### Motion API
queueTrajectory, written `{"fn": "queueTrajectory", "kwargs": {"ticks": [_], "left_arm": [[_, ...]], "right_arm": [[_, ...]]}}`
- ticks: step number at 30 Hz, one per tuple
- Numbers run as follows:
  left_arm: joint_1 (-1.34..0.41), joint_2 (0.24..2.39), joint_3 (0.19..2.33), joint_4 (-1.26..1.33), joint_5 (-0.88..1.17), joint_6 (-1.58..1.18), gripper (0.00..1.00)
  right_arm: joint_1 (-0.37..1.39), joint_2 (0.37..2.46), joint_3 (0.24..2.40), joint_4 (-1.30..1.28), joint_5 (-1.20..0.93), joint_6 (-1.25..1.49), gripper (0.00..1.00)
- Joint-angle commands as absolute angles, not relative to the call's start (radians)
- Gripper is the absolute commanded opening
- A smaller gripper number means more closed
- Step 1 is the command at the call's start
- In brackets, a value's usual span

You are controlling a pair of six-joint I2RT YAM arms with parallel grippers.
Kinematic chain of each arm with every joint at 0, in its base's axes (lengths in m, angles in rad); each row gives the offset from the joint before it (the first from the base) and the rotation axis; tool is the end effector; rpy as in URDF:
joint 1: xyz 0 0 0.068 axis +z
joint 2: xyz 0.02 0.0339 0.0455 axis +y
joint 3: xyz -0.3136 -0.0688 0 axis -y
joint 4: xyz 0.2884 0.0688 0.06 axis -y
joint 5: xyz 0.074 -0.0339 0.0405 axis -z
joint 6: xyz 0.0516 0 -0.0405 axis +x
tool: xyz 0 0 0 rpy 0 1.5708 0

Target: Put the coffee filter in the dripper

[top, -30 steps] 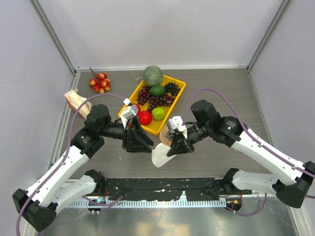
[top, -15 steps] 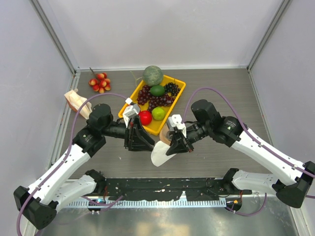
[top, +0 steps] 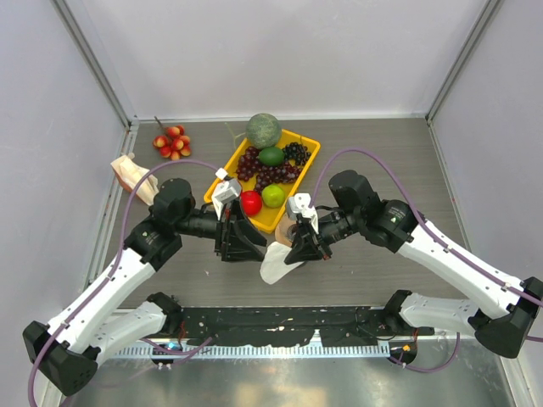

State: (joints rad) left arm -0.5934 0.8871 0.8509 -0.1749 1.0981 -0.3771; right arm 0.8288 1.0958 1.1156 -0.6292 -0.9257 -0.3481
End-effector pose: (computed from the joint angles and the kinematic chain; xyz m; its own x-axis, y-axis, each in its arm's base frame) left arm 0.1464 -0.1542 0.3857 -0.5210 0.1492 -0.8404 0.8438 -0.0585 -0.5335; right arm 0.1385 0.2120 0.3980 -0.0614 -0.3705 -0.9268 -0.9648 -0.2160 0.1502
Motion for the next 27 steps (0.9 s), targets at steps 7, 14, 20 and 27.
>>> {"fn": "queueTrajectory", "kwargs": {"ticks": [7,14,20,27], "left_arm": [[-0.595,0.9,0.914,-0.196,1.045,-0.334,0.61],[-0.6,0.904,0.911,-0.198,1.046,-0.33,0.71],[-0.601,0.891,0.916,-0.27,1.0,-0.262,0.79],[-0.601,0.891,0.942,-0.339,0.965,-0.201,0.83]], "right_arm": [[0.825,1.091,1.112,-0.591,-0.939,-0.336,0.05],[0.827,1.097,1.114,-0.584,-0.943,-0.331,0.05],[0.825,1.098,1.112,-0.591,-0.94,-0.331,0.05],[0.824,1.097,1.112,-0.588,-0.942,-0.328,0.05]]}}
